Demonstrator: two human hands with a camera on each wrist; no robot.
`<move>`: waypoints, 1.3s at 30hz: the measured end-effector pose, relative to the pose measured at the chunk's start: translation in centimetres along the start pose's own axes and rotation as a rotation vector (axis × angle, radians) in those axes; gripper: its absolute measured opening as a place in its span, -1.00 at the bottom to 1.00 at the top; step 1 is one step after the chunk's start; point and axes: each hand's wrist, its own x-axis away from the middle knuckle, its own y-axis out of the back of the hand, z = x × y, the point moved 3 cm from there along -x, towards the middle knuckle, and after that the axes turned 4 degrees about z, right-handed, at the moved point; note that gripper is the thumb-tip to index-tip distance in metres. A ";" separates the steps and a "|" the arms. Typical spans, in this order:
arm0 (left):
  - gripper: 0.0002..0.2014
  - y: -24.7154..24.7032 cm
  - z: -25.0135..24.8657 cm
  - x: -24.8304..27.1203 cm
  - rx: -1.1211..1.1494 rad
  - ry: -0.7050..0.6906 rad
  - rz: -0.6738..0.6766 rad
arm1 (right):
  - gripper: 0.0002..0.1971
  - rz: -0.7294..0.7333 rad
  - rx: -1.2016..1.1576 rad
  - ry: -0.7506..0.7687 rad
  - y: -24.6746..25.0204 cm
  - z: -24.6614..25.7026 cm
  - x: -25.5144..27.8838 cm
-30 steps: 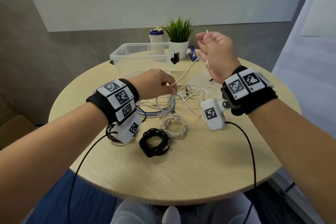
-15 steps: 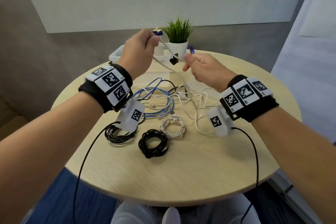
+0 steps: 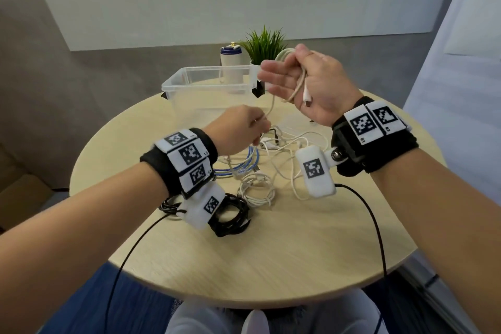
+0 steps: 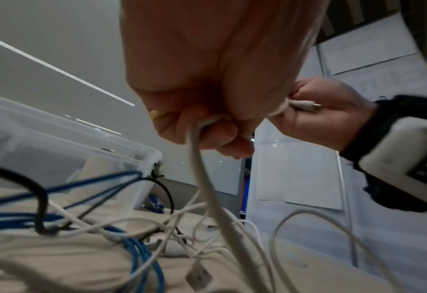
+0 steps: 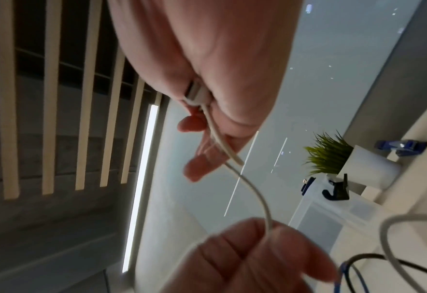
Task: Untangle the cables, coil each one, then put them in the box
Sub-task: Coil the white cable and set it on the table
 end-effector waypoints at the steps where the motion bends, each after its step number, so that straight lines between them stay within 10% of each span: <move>1: -0.79 -0.5 -0.2 0.2 0.007 -0.014 0.053 | -0.64 -0.010 -0.046 0.008 0.1 0.0 -0.1; 7: -0.84 -1.2 -0.6 1.3 0.035 -0.022 0.231 | -0.71 -0.155 0.293 0.081 2.3 -0.5 -0.9; 14: -0.86 1.6 -0.8 0.9 0.453 0.047 0.048 | -0.74 -0.010 1.196 0.027 2.1 -0.9 0.2; 24: -0.82 4.0 -0.7 -0.8 0.606 -0.024 -0.241 | -0.53 0.150 0.863 -0.126 1.0 -0.8 0.5; 39: -0.82 -2.3 -1.5 0.5 0.490 0.088 0.139 | -0.57 -0.009 -0.093 -0.050 0.1 1.3 0.2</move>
